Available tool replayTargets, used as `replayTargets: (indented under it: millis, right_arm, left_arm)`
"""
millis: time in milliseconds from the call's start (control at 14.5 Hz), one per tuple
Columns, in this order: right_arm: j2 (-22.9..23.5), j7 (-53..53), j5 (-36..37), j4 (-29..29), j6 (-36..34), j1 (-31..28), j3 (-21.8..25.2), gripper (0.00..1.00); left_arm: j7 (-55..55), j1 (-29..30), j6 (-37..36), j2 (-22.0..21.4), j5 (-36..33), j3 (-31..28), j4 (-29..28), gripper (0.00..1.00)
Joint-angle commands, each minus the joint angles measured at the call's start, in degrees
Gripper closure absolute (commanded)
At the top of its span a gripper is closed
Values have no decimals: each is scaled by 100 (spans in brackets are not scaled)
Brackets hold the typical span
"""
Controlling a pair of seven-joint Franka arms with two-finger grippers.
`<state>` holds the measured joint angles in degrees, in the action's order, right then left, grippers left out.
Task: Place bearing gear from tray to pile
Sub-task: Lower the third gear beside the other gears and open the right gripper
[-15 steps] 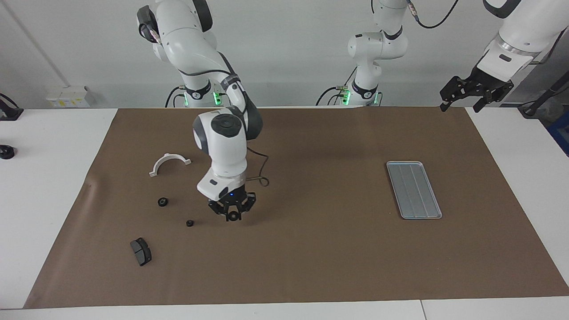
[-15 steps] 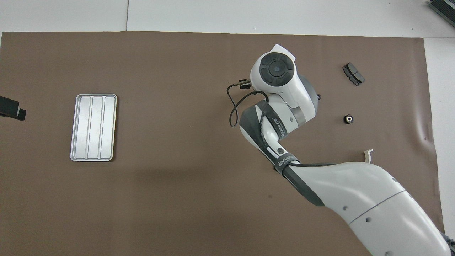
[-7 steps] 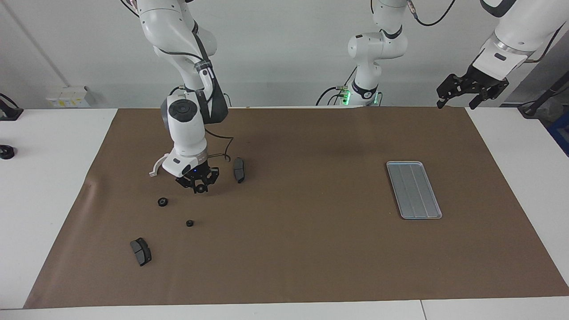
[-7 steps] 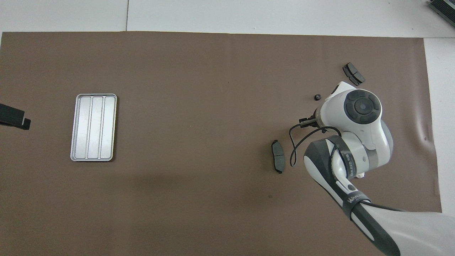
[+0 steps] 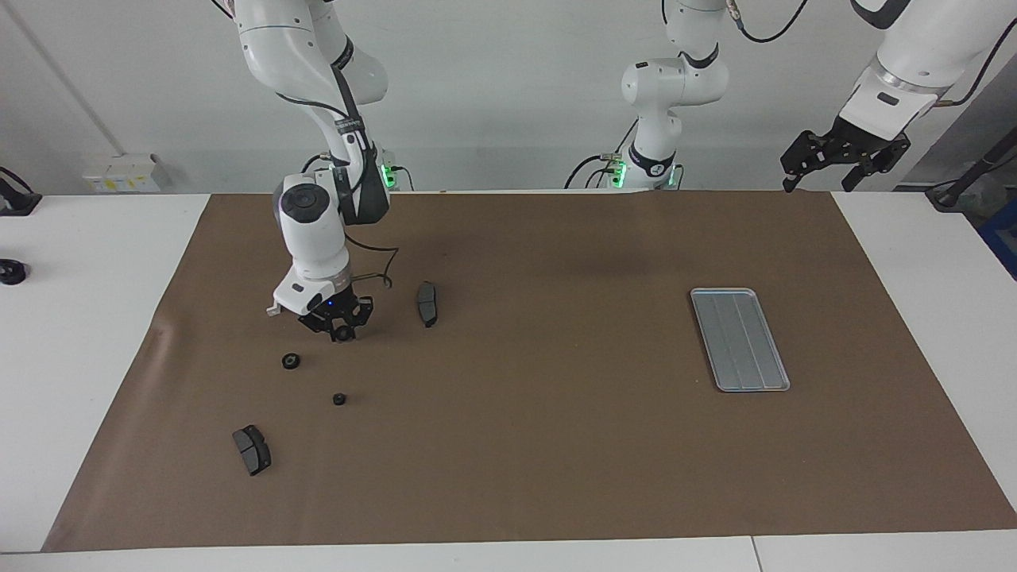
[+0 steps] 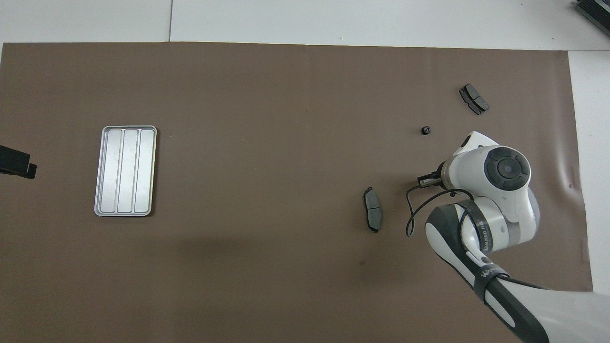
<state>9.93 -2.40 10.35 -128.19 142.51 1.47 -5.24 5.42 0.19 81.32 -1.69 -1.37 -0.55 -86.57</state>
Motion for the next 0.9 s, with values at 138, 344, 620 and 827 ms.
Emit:
replayTargets:
  millis: [138,344,620,827]
  right_arm:
    - [-167,-101,-392,39,49,-94,-74,0]
    - [-176,-524,-429,653,-467,-77,-65,0]
    - [-237,-718,-437,1795,-1881,-112,-56,0]
    - [-474,-736,-586,2394,-2797,-138,-30,0]
  left_arm:
    - [-85,306,393,-368,13,204,-545,0]
    - [-58,289,428,-350,67,196,-511,0]
    - [-67,227,587,-289,163,126,-440,0]
    - [-120,122,561,-288,480,-164,-388,0]
